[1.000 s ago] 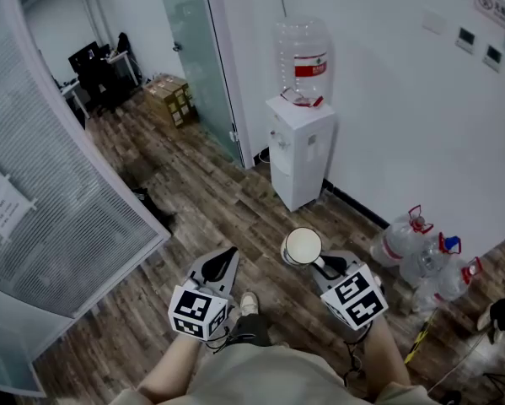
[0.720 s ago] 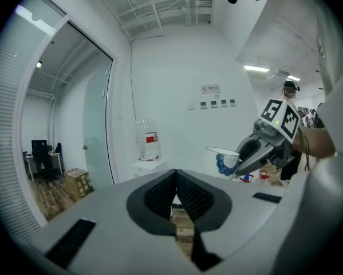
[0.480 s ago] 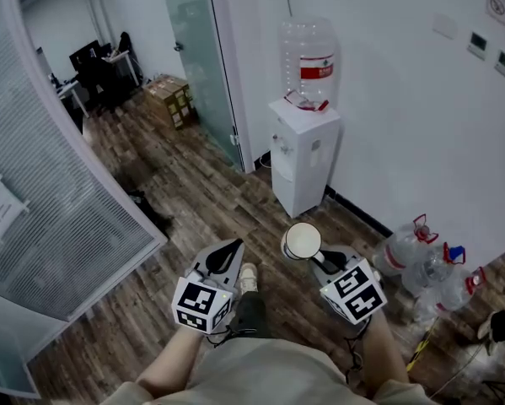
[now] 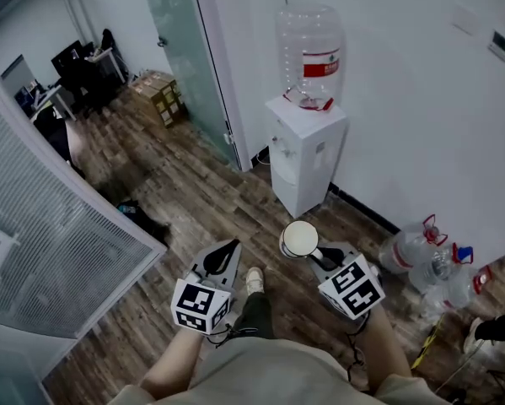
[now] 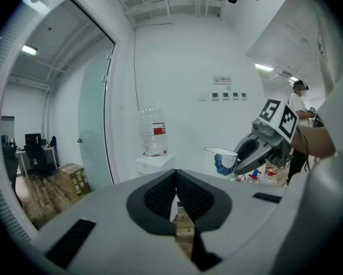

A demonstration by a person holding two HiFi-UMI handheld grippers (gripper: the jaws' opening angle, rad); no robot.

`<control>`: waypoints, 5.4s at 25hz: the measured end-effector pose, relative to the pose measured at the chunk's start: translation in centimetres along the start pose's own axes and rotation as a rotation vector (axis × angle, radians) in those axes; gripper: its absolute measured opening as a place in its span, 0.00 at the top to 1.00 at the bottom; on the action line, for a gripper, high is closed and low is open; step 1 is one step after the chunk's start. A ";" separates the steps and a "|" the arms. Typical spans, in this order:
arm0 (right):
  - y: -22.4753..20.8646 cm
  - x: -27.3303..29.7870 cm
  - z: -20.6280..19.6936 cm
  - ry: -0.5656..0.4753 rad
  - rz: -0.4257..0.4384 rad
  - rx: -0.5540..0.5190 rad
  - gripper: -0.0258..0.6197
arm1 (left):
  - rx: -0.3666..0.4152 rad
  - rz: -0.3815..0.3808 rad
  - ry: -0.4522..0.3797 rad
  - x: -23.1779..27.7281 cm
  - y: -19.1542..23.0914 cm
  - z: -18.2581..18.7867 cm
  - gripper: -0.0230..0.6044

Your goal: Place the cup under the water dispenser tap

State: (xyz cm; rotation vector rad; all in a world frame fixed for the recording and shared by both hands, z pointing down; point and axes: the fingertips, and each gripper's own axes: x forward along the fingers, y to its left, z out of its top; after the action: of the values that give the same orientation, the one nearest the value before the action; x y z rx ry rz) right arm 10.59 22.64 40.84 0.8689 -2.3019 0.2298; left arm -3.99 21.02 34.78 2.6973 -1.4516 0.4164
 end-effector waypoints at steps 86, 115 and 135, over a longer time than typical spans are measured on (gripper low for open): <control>-40.0 65.0 -13.2 0.336 -0.414 0.518 0.85 | -0.208 0.001 0.196 55.5 33.6 -31.3 0.96; -39.4 65.5 -13.8 0.277 -0.446 0.590 0.69 | -0.234 -0.056 0.246 55.8 32.1 -33.3 0.96; -33.3 51.4 -2.4 0.174 -0.384 0.578 0.86 | -0.211 -0.034 0.270 47.8 32.2 -22.4 0.95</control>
State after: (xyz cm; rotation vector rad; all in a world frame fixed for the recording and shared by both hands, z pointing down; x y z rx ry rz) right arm 4.26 -28.99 73.33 1.4873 -1.8763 0.7874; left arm -10.33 -31.95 66.08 2.3902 -1.2938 0.5654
